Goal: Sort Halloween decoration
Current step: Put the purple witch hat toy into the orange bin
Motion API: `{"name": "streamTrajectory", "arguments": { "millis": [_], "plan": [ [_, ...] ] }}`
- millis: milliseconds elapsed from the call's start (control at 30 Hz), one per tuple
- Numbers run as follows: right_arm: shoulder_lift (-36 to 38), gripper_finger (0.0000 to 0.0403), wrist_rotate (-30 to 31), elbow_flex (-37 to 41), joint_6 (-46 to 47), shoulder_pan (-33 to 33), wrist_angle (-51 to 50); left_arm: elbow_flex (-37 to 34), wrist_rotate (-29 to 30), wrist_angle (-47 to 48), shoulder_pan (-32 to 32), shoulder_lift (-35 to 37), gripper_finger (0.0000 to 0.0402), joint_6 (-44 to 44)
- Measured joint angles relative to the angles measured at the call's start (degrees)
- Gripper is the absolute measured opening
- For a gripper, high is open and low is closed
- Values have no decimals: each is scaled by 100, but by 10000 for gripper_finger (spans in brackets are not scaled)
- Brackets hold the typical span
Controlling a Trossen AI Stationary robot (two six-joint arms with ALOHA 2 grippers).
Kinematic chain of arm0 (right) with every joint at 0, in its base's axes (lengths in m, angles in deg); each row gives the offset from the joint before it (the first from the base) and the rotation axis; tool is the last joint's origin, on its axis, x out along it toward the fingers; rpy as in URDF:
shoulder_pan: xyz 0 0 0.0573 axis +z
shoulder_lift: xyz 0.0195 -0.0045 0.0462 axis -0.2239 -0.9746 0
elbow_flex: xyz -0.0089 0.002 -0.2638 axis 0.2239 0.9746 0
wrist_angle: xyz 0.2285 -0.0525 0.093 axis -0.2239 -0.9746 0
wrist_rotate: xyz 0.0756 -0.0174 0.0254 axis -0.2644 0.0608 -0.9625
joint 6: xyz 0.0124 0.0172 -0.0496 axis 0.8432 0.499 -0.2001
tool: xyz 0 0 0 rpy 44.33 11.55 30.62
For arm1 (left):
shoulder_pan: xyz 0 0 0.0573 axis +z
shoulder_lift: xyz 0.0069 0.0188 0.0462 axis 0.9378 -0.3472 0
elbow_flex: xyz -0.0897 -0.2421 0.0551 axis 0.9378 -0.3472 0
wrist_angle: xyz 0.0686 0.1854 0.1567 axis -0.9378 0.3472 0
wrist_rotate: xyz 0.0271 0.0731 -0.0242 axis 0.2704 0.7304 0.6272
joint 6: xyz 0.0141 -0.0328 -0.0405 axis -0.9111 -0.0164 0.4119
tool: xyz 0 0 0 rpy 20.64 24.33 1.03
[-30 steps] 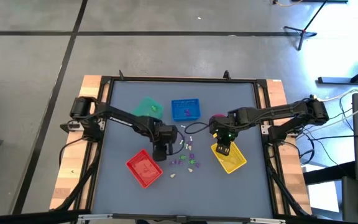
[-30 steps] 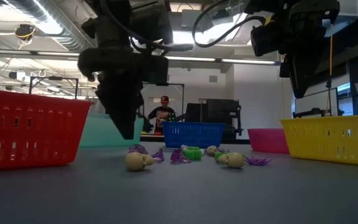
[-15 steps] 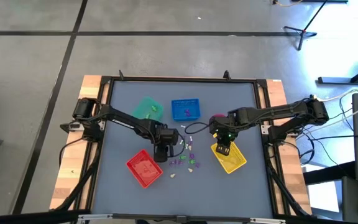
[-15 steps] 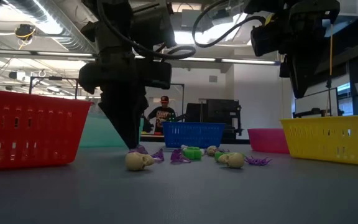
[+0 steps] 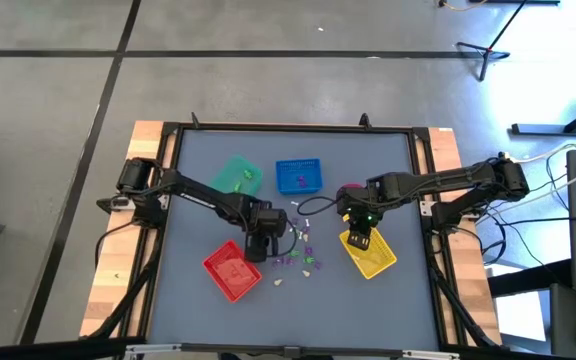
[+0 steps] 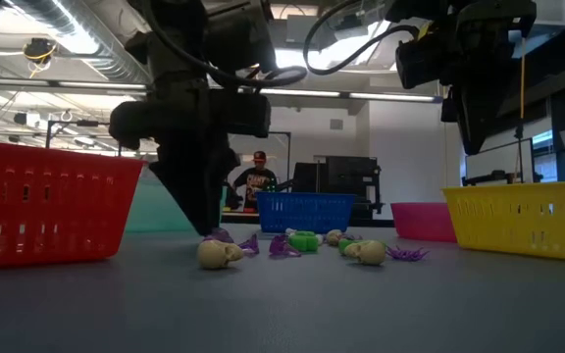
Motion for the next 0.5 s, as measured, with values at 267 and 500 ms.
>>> {"name": "streamTrajectory", "arguments": {
  "millis": [267,500],
  "plan": [
    [0,124,0,0,0,0,-5,7,41,-22,0,-144,121,-2],
    [0,124,0,0,0,0,-3,11,24,-63,0,-186,121,-4]
  ]
}}
